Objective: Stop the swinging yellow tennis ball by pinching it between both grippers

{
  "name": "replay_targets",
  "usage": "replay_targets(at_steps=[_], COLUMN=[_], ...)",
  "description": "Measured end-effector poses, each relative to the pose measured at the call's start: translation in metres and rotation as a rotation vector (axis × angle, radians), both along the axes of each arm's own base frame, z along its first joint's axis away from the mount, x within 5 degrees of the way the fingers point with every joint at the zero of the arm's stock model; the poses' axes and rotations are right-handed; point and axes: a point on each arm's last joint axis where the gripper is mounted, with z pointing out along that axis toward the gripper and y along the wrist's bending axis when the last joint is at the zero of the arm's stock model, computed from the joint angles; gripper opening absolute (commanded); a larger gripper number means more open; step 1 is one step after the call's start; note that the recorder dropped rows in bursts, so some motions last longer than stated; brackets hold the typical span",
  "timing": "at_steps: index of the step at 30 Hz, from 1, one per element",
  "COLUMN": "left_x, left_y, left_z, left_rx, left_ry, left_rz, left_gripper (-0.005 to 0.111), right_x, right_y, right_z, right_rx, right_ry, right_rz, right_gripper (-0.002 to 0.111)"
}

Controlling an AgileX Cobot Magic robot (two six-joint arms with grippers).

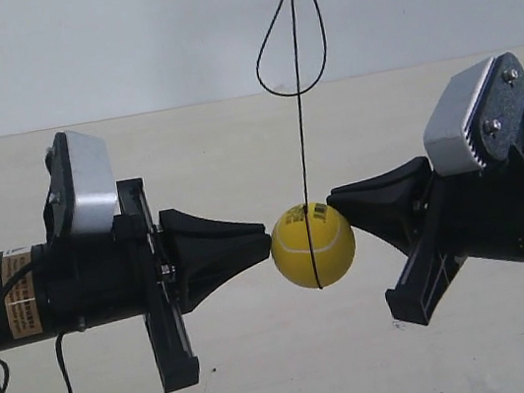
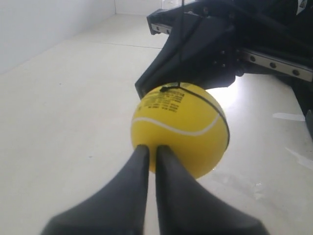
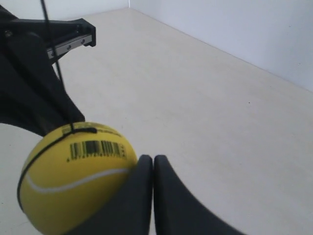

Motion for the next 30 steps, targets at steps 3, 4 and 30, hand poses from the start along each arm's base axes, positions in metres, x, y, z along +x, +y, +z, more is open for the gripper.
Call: replay_targets(at_steps=[3,4,30], left_x=[0.001,0.001,0.003], left_y=[0.0,0.0,0.001], left_z=[0.0,0.0,-0.001], left_rx=[0.001,0.003,0.014], left_ry=[0.0,-0.001,0.002], left_rz=[0.008,0.011,0.038], left_gripper=[0.005,0.005,0.005], right_x=[-0.001,-0.001,-0.02], right_y=[0.0,0.0,-0.004], right_z=[-0.001,-0.001,0.014], right_rx=[-0.002,-0.004,-0.025], right_ry=[0.008,0.01,0.046], right_rz=[0.009,0.012,0.059], right_gripper=[0.0,0.0,0.0])
